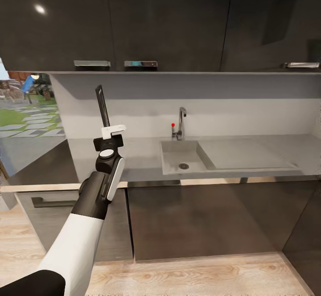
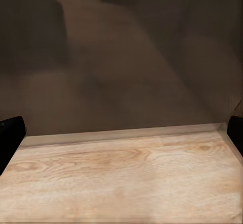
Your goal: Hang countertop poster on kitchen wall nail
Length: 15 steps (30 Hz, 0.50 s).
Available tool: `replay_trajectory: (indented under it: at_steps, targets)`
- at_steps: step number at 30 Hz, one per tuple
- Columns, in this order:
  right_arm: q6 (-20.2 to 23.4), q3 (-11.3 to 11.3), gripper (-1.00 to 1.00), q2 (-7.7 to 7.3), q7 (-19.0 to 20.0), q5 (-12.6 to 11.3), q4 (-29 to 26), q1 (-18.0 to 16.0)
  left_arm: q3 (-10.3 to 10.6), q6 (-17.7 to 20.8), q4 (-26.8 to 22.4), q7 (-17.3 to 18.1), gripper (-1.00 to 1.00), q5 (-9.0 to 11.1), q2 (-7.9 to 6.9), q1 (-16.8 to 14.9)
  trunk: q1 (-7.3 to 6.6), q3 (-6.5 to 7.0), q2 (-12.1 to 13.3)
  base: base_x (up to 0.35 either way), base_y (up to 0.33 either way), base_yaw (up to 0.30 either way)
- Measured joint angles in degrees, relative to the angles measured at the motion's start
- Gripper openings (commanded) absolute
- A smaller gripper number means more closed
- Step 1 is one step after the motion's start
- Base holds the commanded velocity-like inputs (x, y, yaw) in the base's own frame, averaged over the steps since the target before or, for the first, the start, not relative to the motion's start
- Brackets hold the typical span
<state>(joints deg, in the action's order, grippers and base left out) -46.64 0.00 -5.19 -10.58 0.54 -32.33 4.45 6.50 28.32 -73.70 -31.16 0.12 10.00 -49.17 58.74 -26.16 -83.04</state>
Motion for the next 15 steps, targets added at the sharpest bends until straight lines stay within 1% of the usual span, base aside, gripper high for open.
replay_trajectory:
  at_steps: [4, 15]
  targets:
    - [0.0, 0.01, 1.0, 0.0, 0.0, -0.03, -0.04, 0.01, 0.0, 0.0, 0.0, 0.0, -1.0, 0.01, 0.0, 0.0, 0.02, 0.0, 0.0, -0.274, 0.0, 0.0]
    - [0.0, 0.0, 1.0, 0.0, 0.0, 0.0, -0.09, -0.02, 0.0, 0.07, -0.1, 0.06, -1.0, 0.08, 0.0, 0.0, 0.02, 0.0, 0.0, -0.33, 0.0, 0.0]
